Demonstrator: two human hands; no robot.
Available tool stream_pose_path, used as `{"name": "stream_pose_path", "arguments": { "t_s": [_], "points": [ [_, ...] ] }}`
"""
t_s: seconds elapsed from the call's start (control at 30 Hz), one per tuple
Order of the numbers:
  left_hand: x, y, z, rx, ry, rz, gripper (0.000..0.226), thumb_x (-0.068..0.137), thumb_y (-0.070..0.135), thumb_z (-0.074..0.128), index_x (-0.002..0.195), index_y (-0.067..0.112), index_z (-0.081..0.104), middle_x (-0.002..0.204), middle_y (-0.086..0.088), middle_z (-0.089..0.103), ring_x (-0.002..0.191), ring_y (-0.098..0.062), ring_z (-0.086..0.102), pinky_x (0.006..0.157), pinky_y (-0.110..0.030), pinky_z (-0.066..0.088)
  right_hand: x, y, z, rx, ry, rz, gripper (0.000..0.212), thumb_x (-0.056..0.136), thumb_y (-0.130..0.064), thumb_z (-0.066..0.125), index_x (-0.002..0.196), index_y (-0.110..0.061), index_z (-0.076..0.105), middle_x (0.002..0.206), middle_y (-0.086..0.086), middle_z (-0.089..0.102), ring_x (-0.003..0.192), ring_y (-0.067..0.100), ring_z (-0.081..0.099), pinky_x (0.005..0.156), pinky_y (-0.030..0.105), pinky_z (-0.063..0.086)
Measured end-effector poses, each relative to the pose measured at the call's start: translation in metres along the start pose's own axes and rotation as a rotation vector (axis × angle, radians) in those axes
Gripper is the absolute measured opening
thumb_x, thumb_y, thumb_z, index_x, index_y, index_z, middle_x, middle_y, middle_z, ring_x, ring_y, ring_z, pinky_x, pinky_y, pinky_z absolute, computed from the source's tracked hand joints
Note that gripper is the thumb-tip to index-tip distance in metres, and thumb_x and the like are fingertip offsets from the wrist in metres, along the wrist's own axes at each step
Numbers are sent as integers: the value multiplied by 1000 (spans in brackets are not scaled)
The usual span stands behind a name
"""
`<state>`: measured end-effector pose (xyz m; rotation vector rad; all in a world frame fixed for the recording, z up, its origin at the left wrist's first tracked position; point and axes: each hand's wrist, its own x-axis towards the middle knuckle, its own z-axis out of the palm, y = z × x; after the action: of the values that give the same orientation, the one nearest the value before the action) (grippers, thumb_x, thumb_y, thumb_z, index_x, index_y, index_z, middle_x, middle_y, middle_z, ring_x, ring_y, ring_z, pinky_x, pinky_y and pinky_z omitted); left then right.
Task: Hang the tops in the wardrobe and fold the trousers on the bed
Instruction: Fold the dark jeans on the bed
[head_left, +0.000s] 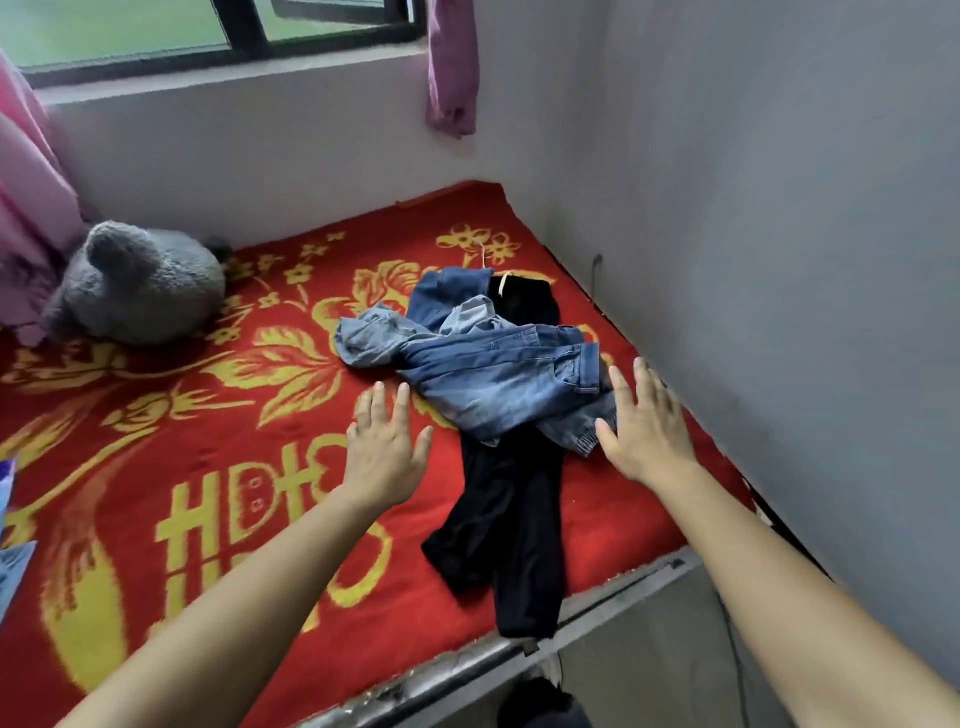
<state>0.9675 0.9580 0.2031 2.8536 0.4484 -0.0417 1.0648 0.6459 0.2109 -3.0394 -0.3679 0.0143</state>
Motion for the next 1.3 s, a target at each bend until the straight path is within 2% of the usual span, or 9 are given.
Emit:
{"name": "stream_pose_path", "arguments": {
  "t_s": [0.2,0.5,0.7,0.87,0.93,1.03,1.1,1.2,1.3],
  "points": [
    [73,28,36,63,-43,-10,73,101,52,36,159,20,5,165,-16,4,152,-31,3,120,-46,21,101,26,45,69,-141,-32,77,99,-44,47,159,-15,9,166,21,0,153,34,9,122,47,17],
    [127,57,120,20,-188,5,73,101,50,39,159,20,7,165,-15,3,152,-31,5,118,-42,23,176,38,128,322,-333,135,78,99,-41,52,159,-15,10,165,20,4,152,38,9,121,47,17],
    [205,64,194,41,-229,119,74,99,51,44,158,19,13,165,-16,4,152,-33,6,115,-43,28,211,63,193,403,-314,232,85,97,-40,55,159,-13,4,165,18,5,152,34,12,122,47,20],
    [265,64,270,203,-296,255,93,86,74,44,158,26,10,166,-9,1,152,-33,3,114,-50,25,242,78,251,475,-249,350,99,94,-43,60,158,-5,-5,165,19,9,152,32,14,123,44,17],
    [276,58,298,268,-355,242,90,83,76,46,155,33,16,165,-1,8,151,-30,7,111,-52,27,255,77,272,537,-246,426,100,93,-49,61,158,-5,0,165,16,16,151,30,18,122,42,19],
    [279,49,331,280,-302,215,39,97,48,47,132,33,54,150,9,43,143,-25,30,103,-45,33,268,69,298,687,-209,540,99,86,-59,65,158,-12,16,152,8,45,140,28,42,113,40,33],
    [275,42,341,165,-224,170,25,95,30,56,116,28,70,134,8,62,135,-25,45,101,-44,34,270,62,308,754,-146,613,86,79,-59,72,146,-13,41,135,5,61,128,27,55,106,37,42],
    [254,16,338,-20,-86,198,16,76,20,76,92,21,78,106,2,76,113,-30,65,86,-44,45,257,47,316,674,-178,539,35,82,-48,74,95,-18,62,92,2,70,106,33,65,83,34,46],
    [216,-24,328,-4,-44,204,20,72,26,62,85,21,77,99,4,77,103,-27,69,74,-39,49,221,24,325,522,-371,372,38,90,-50,65,94,-12,65,96,14,72,101,40,64,83,41,50]
  ]
}}
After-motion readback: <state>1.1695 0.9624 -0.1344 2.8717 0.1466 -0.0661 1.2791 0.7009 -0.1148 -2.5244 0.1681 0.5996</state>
